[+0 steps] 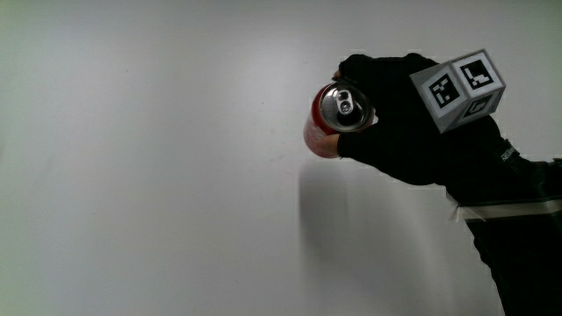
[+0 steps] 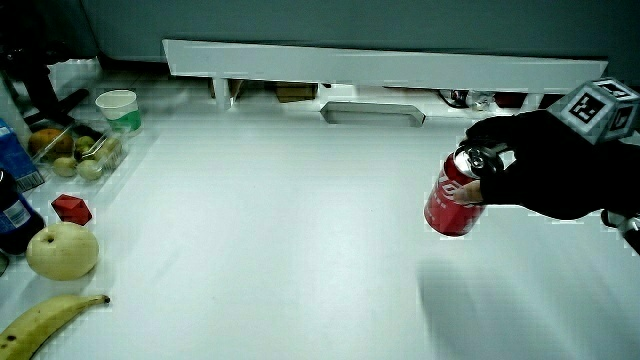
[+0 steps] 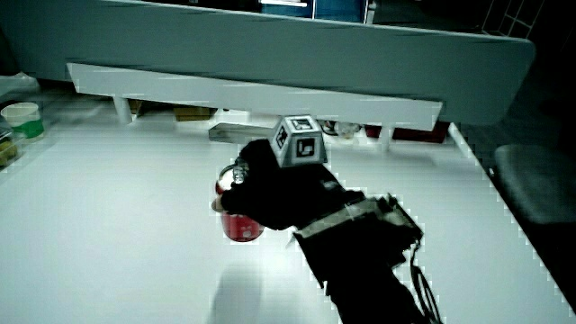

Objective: Place cola

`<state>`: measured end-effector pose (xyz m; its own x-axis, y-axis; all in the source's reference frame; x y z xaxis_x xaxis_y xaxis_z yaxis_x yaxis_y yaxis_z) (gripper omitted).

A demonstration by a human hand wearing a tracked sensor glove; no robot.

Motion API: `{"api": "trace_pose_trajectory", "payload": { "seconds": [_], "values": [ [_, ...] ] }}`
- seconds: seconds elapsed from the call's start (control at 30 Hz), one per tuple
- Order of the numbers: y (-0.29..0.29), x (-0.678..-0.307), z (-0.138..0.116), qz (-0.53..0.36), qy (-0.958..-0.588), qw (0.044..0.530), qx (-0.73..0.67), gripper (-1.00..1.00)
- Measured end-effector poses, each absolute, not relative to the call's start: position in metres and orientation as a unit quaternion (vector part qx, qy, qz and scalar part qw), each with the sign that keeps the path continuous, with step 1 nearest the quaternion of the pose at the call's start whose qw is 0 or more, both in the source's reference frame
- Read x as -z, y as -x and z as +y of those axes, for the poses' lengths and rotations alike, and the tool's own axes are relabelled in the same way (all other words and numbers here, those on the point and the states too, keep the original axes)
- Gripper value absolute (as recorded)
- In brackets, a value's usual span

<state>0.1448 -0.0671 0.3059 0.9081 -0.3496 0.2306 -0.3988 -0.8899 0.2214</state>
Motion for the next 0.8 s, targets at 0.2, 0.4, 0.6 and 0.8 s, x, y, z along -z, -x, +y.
{"api": "trace_pose_trajectory", "payload": {
  "seconds": [0.2,0.4,0.6,0.8],
  "values": [
    [-0.157,-0.317,-0.075,-0.158,-0.976,0.131,-0.069,0.0],
    [-0.16,-0.332,-0.082,-0.138,-0.98,0.135,-0.041,0.0],
    [-0.162,-0.344,-0.085,-0.122,-0.981,0.145,-0.032,0.0],
    [-0.169,-0.358,-0.088,-0.106,-0.982,0.155,-0.027,0.0]
  ]
}}
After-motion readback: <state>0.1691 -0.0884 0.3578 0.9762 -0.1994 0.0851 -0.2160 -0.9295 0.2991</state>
